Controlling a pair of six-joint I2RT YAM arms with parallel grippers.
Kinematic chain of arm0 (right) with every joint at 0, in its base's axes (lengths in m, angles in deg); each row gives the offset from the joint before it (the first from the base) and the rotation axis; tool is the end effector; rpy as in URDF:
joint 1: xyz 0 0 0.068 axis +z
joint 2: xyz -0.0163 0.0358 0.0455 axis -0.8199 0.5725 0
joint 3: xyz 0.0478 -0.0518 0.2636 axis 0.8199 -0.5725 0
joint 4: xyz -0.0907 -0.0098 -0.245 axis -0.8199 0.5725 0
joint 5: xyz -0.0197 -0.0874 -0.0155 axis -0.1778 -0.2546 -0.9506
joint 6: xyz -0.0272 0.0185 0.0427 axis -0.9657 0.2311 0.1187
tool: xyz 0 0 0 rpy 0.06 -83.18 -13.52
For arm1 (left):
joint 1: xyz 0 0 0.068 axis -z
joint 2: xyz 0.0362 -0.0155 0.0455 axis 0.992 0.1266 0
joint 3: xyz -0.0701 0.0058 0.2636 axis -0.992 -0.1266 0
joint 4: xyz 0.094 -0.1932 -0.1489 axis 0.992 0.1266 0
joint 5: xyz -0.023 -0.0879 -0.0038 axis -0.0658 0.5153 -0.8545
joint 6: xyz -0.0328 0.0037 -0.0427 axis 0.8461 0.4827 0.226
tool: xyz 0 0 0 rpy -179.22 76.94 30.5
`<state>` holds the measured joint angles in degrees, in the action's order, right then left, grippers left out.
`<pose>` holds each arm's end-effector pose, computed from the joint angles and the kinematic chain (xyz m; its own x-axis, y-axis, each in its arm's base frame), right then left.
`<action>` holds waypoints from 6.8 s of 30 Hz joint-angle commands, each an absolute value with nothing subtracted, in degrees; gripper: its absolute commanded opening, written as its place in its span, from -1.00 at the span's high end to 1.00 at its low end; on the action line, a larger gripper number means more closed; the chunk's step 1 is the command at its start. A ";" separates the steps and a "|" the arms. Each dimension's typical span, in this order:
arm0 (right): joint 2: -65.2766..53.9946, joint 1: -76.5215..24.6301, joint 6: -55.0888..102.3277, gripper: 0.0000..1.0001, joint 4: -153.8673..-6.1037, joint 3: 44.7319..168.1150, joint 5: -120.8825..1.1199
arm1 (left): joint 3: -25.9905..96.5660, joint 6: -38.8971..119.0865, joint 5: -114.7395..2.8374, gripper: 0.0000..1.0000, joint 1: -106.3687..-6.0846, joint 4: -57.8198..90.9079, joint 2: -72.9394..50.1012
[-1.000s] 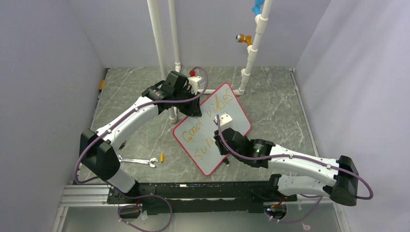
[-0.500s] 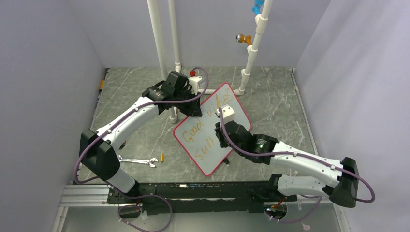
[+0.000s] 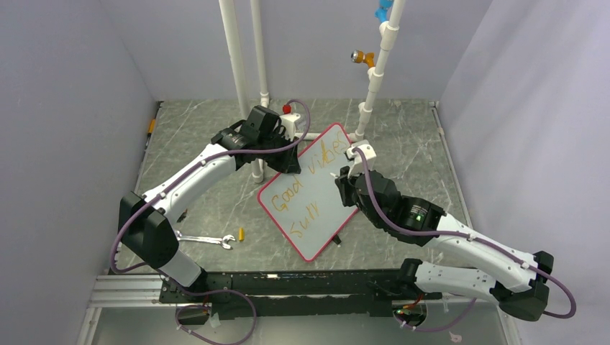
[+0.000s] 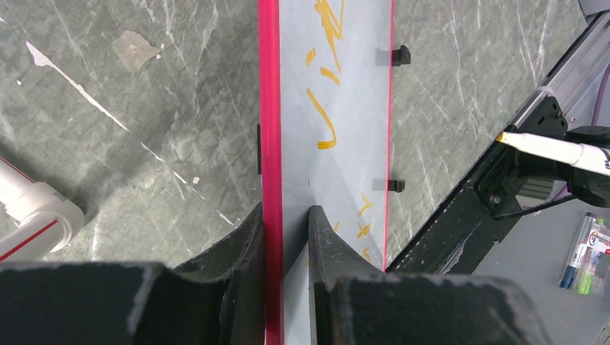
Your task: Write a sentence on the whiteboard
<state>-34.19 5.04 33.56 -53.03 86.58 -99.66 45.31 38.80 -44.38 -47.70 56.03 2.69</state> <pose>0.1140 0.1600 0.3541 -0.3383 -0.0987 -0.9358 -0.4127 0.9093 0.0532 0.2753 -0.2078 0.3301 -0.6985 0.2845 -0.6567 0.6227 0.6938 -0.3618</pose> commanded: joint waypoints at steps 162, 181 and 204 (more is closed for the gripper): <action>-29.23 -4.00 36.76 1.00 -62.43 76.04 -84.80 | 45.74 33.78 -51.64 1.00 -47.75 54.78 1.86; -29.51 -4.62 38.98 1.00 -63.49 70.74 -82.87 | 45.74 33.78 -51.56 1.00 -47.75 54.77 1.67; -30.20 -4.90 39.96 1.00 -59.80 71.53 -87.69 | 45.65 33.96 -51.43 1.00 -47.79 54.68 1.57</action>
<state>-31.65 -4.44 40.38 -60.37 68.46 -85.57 45.31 38.91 -44.64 -47.77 56.10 2.69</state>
